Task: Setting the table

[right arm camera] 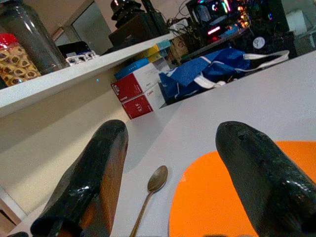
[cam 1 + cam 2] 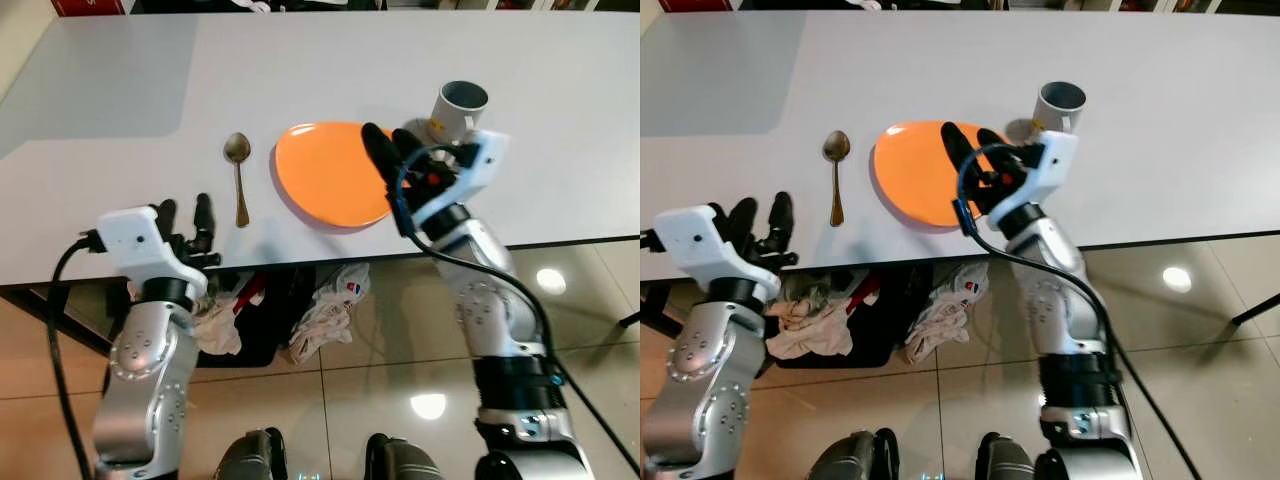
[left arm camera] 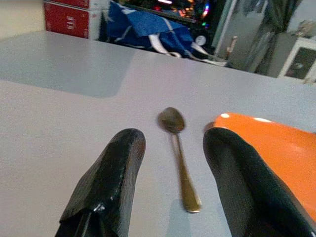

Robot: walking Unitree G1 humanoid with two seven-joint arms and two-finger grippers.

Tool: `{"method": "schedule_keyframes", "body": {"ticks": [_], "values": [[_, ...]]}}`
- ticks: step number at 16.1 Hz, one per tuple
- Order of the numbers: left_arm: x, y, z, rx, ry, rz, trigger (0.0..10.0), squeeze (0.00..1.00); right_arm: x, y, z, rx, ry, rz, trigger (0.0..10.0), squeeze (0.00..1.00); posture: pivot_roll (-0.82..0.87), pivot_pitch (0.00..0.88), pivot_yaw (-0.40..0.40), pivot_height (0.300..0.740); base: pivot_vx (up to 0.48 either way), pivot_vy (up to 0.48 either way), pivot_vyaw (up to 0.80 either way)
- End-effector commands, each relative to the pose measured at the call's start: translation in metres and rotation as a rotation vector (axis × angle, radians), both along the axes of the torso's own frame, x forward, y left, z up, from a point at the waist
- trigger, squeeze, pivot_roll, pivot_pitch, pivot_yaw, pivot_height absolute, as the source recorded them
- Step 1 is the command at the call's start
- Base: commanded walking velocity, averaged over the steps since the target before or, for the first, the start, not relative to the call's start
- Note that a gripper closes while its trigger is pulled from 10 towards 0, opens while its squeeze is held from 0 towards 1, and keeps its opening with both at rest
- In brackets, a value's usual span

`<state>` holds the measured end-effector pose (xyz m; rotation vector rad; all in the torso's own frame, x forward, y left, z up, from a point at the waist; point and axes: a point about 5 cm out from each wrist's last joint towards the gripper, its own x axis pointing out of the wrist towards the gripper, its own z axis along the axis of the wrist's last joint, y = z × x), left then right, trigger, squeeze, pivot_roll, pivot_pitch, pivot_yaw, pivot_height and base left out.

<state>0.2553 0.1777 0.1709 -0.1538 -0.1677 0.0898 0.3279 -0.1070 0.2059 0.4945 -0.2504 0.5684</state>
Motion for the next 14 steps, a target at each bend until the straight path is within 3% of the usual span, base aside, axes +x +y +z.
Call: {"method": "schedule_keyframes", "body": {"ticks": [1, 3, 5, 9, 14], "values": [[0.002, 0.008, -0.003, 0.035, 0.037, 0.039, 10.0, 0.0, -0.003, -0.001, -0.01, -0.027, 0.018, 0.01, 10.0, 0.0, -0.03, 0.15, 0.008, 0.74, 0.0, 0.394, 0.0], [0.007, 0.01, 0.0, 0.071, 0.031, 0.052, 10.0, 0.0, -0.004, 0.002, -0.025, -0.097, 0.043, 0.021, 10.0, 0.0, -0.03, 0.148, 0.003, 0.74, 0.0, 0.476, 0.0], [0.009, 0.007, -0.001, 0.104, 0.039, 0.047, 10.0, 0.0, -0.013, 0.011, -0.05, -0.277, 0.054, 0.065, 10.0, 0.0, -0.02, 0.14, 0.0, 0.74, 0.0, 0.476, 0.0], [0.007, -0.011, -0.013, 0.17, 0.073, -0.03, 10.0, 0.0, -0.017, 0.018, -0.057, -0.29, 0.039, 0.107, 10.0, 0.0, -0.01, 0.131, 0.001, 0.74, 0.0, 0.476, 0.0], [0.011, -0.022, -0.016, 0.178, 0.072, -0.073, 10.0, 0.0, -0.021, 0.032, -0.053, -0.284, -0.029, 0.158, 10.0, 0.0, -0.01, 0.114, 0.016, 0.74, 0.0, 0.476, 0.0]]}}
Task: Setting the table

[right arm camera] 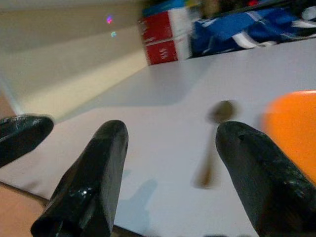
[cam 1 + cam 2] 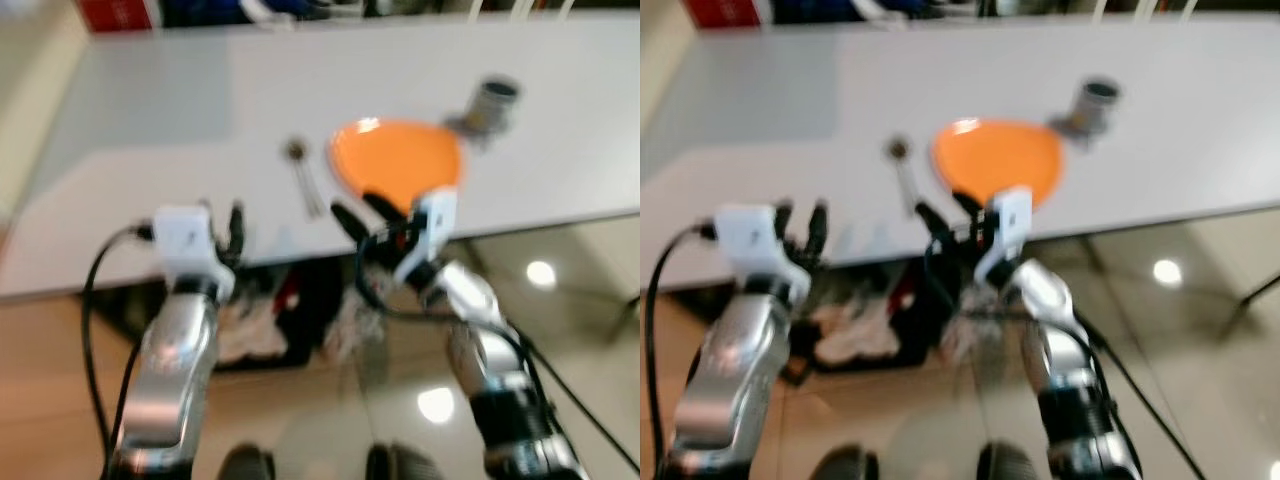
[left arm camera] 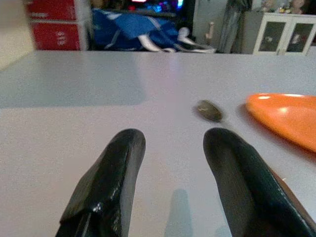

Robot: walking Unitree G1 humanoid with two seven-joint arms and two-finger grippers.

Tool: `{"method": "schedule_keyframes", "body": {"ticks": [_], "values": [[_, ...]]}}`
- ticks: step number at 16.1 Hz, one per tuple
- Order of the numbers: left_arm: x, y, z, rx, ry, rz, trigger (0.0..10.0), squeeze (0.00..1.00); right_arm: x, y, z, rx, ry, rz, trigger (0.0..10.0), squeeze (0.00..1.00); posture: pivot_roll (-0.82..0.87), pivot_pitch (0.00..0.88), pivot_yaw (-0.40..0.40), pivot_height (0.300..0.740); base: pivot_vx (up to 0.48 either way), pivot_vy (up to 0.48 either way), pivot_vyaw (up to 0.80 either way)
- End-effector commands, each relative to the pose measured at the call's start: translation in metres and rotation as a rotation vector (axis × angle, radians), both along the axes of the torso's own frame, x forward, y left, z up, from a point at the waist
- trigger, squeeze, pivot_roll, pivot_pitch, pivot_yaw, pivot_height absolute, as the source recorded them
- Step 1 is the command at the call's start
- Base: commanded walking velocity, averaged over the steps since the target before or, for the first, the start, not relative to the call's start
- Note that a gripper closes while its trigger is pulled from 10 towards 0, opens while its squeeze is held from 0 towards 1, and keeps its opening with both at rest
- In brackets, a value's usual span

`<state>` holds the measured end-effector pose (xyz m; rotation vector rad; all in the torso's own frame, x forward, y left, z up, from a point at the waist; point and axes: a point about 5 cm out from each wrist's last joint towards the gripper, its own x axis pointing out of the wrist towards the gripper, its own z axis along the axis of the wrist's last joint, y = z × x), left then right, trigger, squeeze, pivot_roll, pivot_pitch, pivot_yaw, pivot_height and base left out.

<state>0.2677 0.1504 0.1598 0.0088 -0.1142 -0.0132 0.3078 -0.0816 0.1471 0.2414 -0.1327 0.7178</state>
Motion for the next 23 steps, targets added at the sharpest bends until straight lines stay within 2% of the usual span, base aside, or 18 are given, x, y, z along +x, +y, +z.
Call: {"method": "schedule_keyframes", "body": {"ticks": [1, 6, 11, 15, 19, 21, 23], "values": [[-0.001, 0.004, -0.007, 0.019, 0.02, 0.011, 10.0, 0.0, 0.0, 0.009, 0.006, -0.007, -0.032, 0.032, 10.0, 0.0, -0.01, 0.113, 0.017, 0.74, 0.0, 0.476, 0.0], [0.002, -0.005, -0.023, 0.024, 0.058, -0.031, 10.0, 0.0, 0.0, 0.023, -0.003, -0.048, -0.033, 0.053, 10.0, 0.0, -0.01, 0.103, 0.019, 0.74, 0.0, 0.476, 0.0], [0.003, -0.005, -0.034, 0.013, 0.078, -0.04, 10.0, 0.0, 0.0, 0.025, -0.009, -0.077, -0.032, 0.049, 10.0, 0.0, -0.02, 0.086, 0.02, 0.74, 0.0, 0.476, 0.0], [0.011, -0.009, -0.03, 0.016, 0.053, -0.056, 10.0, 0.0, 0.003, 0.031, -0.006, -0.08, -0.049, 0.083, 10.0, 0.0, 0.0, 0.066, 0.004, 0.74, 0.0, 0.476, 0.0], [0.009, -0.003, -0.031, 0.018, 0.047, -0.034, 10.0, 0.0, 0.004, 0.038, -0.005, -0.092, -0.057, 0.119, 10.0, 0.0, 0.01, 0.062, -0.004, 0.74, 0.0, 0.476, 0.0], [0.009, -0.002, -0.031, 0.02, 0.045, -0.031, 10.0, 0.0, 0.006, 0.038, -0.003, -0.106, -0.077, 0.111, 10.0, 0.0, 0.01, 0.064, -0.005, 0.74, 0.0, 0.476, 0.8], [0.01, -0.002, -0.031, 0.02, 0.042, -0.035, 10.0, 0.0, 0.005, 0.038, -0.001, -0.077, -0.081, 0.121, 10.0, 0.0, 0.01, 0.064, -0.001, 0.74, 0.0, 0.476, 0.8]]}}
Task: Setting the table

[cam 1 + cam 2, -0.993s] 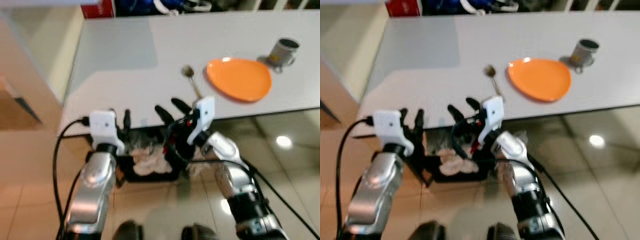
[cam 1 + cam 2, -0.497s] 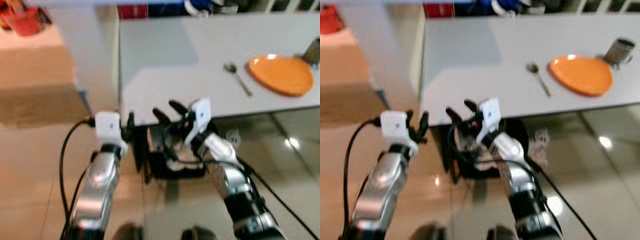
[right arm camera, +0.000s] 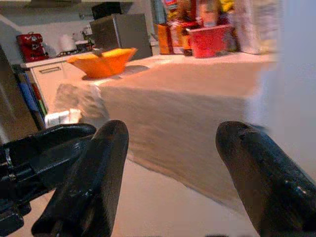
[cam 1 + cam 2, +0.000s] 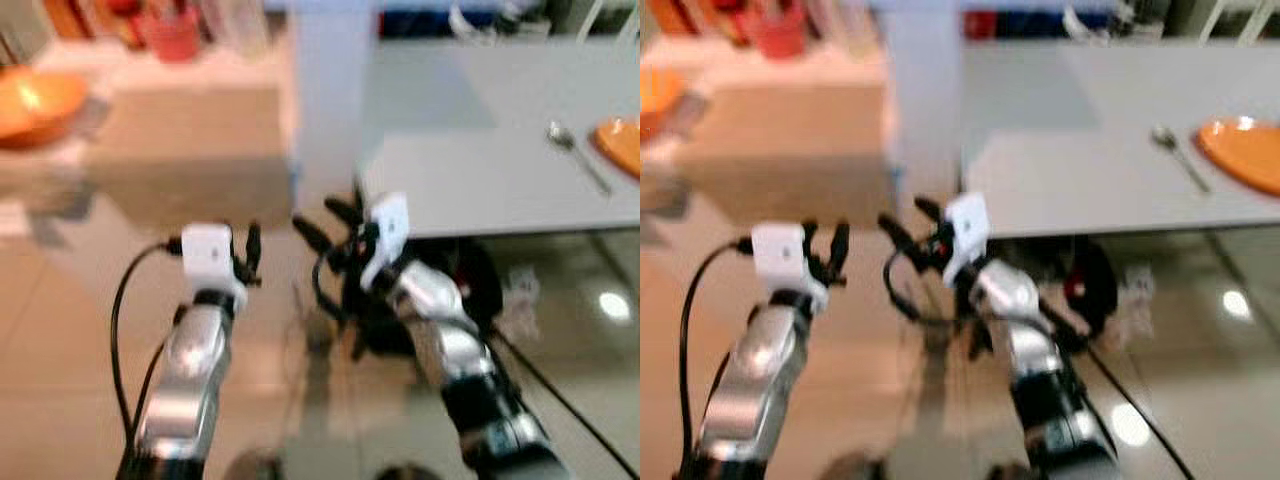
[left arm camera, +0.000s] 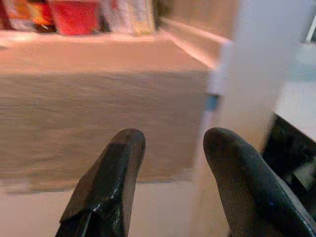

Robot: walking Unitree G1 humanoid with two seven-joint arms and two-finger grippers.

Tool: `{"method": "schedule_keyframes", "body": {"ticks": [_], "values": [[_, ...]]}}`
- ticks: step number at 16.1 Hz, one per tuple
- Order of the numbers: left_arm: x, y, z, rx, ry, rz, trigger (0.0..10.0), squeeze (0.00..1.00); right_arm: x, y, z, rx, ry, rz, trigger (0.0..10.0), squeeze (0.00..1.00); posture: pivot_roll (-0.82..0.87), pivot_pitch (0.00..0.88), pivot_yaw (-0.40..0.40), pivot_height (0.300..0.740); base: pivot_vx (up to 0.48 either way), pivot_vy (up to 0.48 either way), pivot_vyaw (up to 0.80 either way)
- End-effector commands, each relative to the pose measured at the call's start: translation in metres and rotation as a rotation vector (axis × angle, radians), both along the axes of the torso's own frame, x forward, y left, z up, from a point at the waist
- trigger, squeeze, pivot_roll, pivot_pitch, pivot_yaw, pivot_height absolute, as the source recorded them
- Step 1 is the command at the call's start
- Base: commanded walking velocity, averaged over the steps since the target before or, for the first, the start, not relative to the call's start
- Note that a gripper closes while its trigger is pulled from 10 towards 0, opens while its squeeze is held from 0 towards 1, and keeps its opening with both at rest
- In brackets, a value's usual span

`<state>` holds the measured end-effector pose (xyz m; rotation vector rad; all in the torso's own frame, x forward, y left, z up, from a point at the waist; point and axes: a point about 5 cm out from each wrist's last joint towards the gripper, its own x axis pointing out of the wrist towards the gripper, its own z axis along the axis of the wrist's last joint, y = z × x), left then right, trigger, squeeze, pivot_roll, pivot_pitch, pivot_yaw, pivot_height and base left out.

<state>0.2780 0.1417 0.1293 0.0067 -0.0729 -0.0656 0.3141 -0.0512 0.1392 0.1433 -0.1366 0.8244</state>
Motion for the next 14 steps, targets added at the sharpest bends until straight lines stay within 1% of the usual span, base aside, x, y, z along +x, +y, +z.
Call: {"method": "schedule_keyframes", "body": {"ticks": [1, 2, 7, 9, 11, 13, 14], "values": [[0.0, 0.006, 0.0, 0.019, -0.001, 0.014, 10.0, 0.0, -0.001, 0.007, 0.008, 0.03, -0.027, 0.016, 10.0, 0.0, 0.01, 0.064, -0.001, 0.74, 0.0, 0.476, 0.8], [0.0, 0.006, 0.0, 0.02, -0.002, 0.01, 10.0, 0.0, 0.0, 0.007, 0.009, 0.053, -0.011, 0.012, 10.0, 0.0, 0.01, 0.064, 0.002, 0.74, 0.0, 0.476, 0.0], [0.0, 0.004, 0.004, 0.025, -0.011, -0.006, 10.0, 0.0, 0.002, 0.006, 0.016, 0.074, -0.031, -0.006, 10.0, 0.0, 0.01, 0.071, 0.002, 0.74, 0.0, 0.476, 0.0], [0.001, 0.004, 0.008, 0.03, -0.024, -0.017, 10.0, 0.0, 0.004, 0.006, 0.022, 0.102, -0.041, -0.016, 10.0, 0.0, 0.01, 0.072, -0.002, 0.74, 0.0, 0.476, 0.0], [0.001, 0.005, 0.013, 0.031, -0.046, -0.028, 10.0, 0.0, 0.008, 0.003, 0.03, 0.144, -0.041, -0.048, 10.0, 0.0, 0.01, 0.073, -0.002, 0.74, 0.0, 0.476, 0.0], [0.0, 0.004, 0.021, -0.008, -0.09, -0.054, 10.0, 0.0, 0.012, -0.001, 0.036, 0.169, -0.032, -0.082, 10.0, 0.0, 0.0, 0.071, -0.003, 0.74, 0.0, 0.0, 0.0], [0.0, 0.004, 0.022, -0.001, -0.088, -0.055, 10.0, 0.0, 0.013, -0.001, 0.037, 0.168, -0.029, -0.091, 10.0, 0.0, 0.0, 0.071, -0.003, 0.74, 0.0, 0.0, 0.0]]}}
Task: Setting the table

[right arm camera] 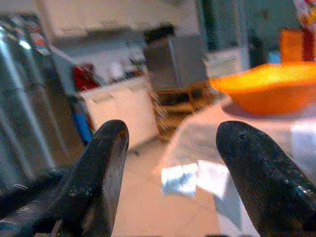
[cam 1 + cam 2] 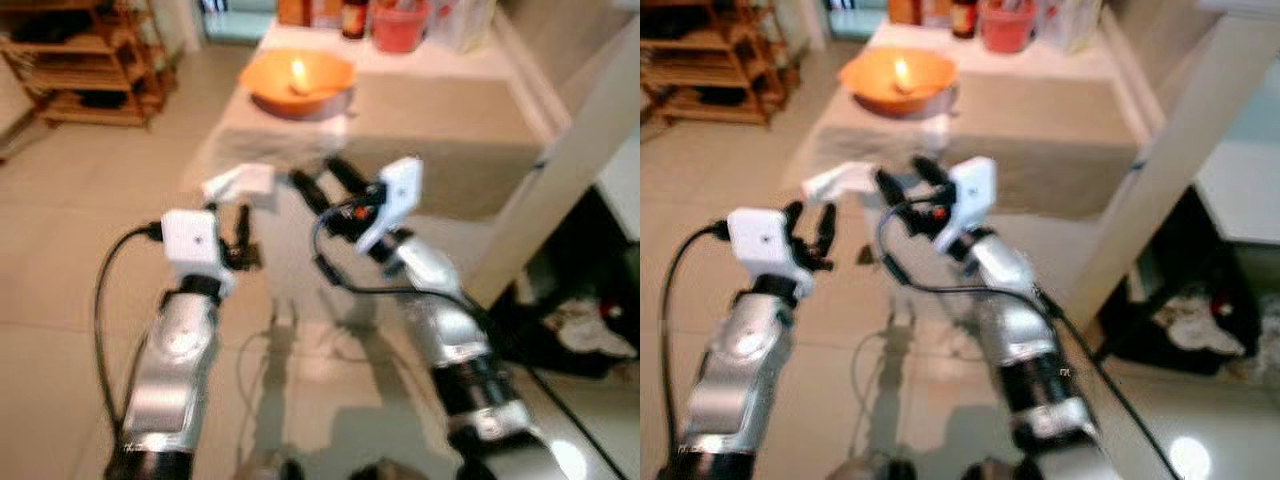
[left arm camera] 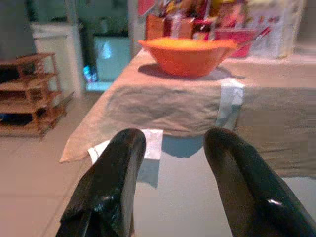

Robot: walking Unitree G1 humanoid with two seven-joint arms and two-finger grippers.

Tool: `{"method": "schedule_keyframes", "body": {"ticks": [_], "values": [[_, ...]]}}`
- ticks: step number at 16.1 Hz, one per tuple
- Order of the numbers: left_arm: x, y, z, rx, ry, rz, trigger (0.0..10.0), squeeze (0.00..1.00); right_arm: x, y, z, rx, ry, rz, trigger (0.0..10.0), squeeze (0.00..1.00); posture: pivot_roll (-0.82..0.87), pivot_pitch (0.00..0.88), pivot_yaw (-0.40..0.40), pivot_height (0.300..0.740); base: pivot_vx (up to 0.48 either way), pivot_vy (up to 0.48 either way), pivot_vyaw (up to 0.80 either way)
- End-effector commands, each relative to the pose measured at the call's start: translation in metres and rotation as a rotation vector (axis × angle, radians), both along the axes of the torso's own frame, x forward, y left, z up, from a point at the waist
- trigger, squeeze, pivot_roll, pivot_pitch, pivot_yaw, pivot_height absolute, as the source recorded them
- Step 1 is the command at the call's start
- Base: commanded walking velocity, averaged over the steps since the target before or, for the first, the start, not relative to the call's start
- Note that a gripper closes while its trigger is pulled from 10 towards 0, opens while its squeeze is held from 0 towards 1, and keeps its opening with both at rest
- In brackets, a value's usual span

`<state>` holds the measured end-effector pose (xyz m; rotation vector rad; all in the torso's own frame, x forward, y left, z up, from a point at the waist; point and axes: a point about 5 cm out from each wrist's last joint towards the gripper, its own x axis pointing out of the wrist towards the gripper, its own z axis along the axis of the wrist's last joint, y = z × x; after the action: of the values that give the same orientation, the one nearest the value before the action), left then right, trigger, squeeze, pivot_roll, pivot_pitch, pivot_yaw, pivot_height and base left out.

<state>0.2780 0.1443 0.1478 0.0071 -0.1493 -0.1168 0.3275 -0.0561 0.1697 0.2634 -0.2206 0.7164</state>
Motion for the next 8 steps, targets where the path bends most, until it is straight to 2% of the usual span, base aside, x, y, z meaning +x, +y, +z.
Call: {"method": "schedule_keyframes", "body": {"ticks": [1, 2, 4, 6, 8], "values": [[-0.001, 0.002, 0.005, 0.003, -0.014, -0.004, 10.0, 0.0, 0.001, 0.003, 0.008, 0.021, -0.01, 0.008, 10.0, 0.0, 0.0, 0.072, -0.004, 0.74, 0.0, 0.0, -0.8], [-0.003, 0.004, 0.009, 0.0, -0.038, -0.004, 10.0, 0.0, 0.001, 0.003, 0.011, 0.035, -0.013, 0.003, 10.0, 0.0, 0.0, 0.071, -0.008, 0.74, 0.307, 0.0, -0.8], [-0.004, 0.007, 0.021, -0.01, -0.086, 0.001, 10.0, 0.0, 0.004, 0.005, 0.011, -0.007, 0.001, -0.017, 10.0, 0.0, 0.01, 0.067, -0.017, 0.74, 0.469, 0.0, 0.0], [-0.004, 0.011, 0.03, -0.011, -0.115, 0.018, 10.0, 0.0, 0.004, 0.006, 0.014, 0.03, 0.002, -0.001, 10.0, 0.0, 0.01, 0.065, -0.02, 0.74, 0.48, 0.0, -0.8], [-0.004, 0.014, 0.033, -0.009, -0.126, 0.03, 10.0, 0.0, 0.005, 0.007, 0.017, 0.023, -0.011, -0.002, 10.0, 0.0, 0.01, 0.062, -0.02, 0.74, 0.48, 0.0, 0.0]]}}
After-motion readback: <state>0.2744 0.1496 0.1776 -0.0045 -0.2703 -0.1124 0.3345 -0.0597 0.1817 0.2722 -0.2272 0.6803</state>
